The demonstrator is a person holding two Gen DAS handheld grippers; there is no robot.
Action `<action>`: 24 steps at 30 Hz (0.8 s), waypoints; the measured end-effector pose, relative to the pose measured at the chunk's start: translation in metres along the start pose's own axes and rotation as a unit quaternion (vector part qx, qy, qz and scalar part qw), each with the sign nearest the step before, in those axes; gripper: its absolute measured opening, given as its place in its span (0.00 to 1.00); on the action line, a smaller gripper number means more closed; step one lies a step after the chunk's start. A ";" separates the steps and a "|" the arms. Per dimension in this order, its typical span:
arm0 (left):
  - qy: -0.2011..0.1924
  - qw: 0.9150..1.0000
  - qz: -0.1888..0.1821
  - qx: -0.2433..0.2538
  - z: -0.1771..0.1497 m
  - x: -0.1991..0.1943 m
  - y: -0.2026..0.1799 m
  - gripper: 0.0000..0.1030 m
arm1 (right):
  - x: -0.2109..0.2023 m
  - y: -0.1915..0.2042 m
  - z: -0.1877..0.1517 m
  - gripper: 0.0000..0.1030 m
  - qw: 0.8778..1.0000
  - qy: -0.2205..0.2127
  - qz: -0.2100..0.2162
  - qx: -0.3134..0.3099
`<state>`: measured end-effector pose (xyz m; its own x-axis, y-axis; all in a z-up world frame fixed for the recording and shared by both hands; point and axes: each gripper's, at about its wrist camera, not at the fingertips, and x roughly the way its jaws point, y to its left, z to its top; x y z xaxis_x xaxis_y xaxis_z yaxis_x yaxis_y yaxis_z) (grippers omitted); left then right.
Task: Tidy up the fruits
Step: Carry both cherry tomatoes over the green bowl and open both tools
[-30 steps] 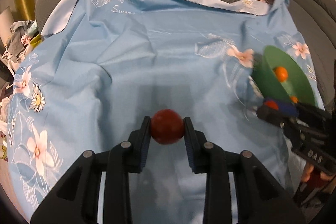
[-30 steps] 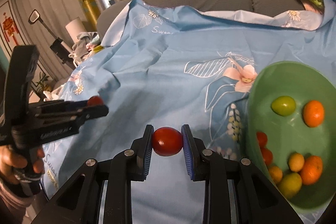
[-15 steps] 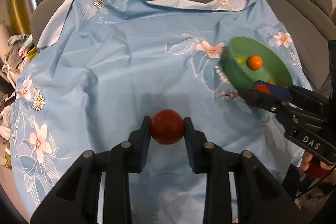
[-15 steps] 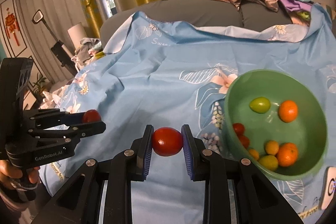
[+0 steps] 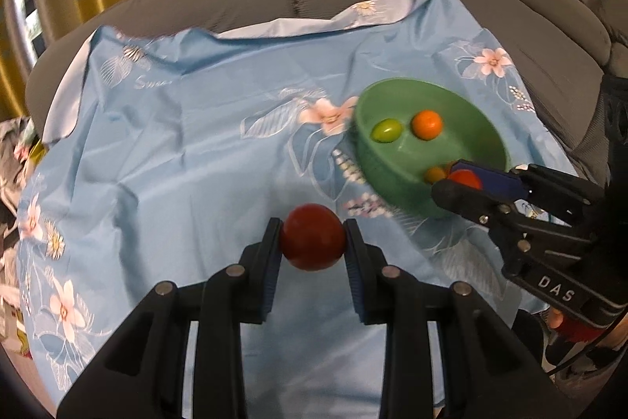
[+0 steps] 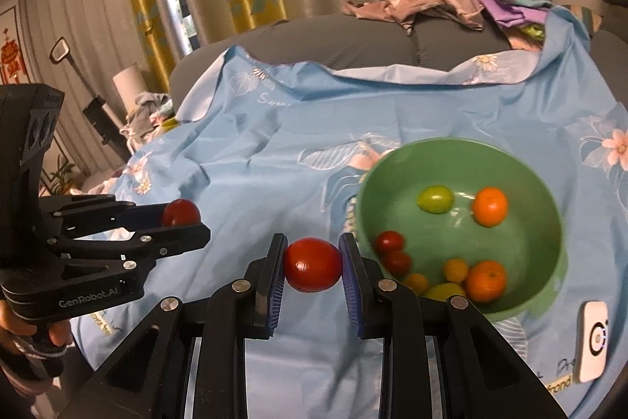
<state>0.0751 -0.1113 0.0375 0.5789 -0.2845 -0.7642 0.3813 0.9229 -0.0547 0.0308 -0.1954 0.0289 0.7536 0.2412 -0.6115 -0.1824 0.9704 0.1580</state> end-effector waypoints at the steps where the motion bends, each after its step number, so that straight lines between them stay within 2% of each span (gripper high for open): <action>1: -0.001 1.000 -0.003 0.004 0.003 0.001 -0.004 0.31 | -0.002 -0.004 0.000 0.28 1.000 -0.003 -0.003 0.003; 13: -0.004 0.998 -0.034 0.056 0.035 0.023 -0.052 0.31 | -0.018 -0.044 0.003 0.28 0.999 -0.021 -0.040 0.026; 24: 0.007 0.996 -0.051 0.078 0.057 0.055 -0.075 0.31 | -0.017 -0.079 0.000 0.28 0.996 -0.017 -0.063 0.053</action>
<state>0.1194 -0.2114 0.0365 0.5217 -0.3705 -0.7685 0.5459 0.8372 -0.0331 0.0324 -0.2760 0.0272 0.7882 0.1155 -0.6046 -0.0193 0.9864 0.1632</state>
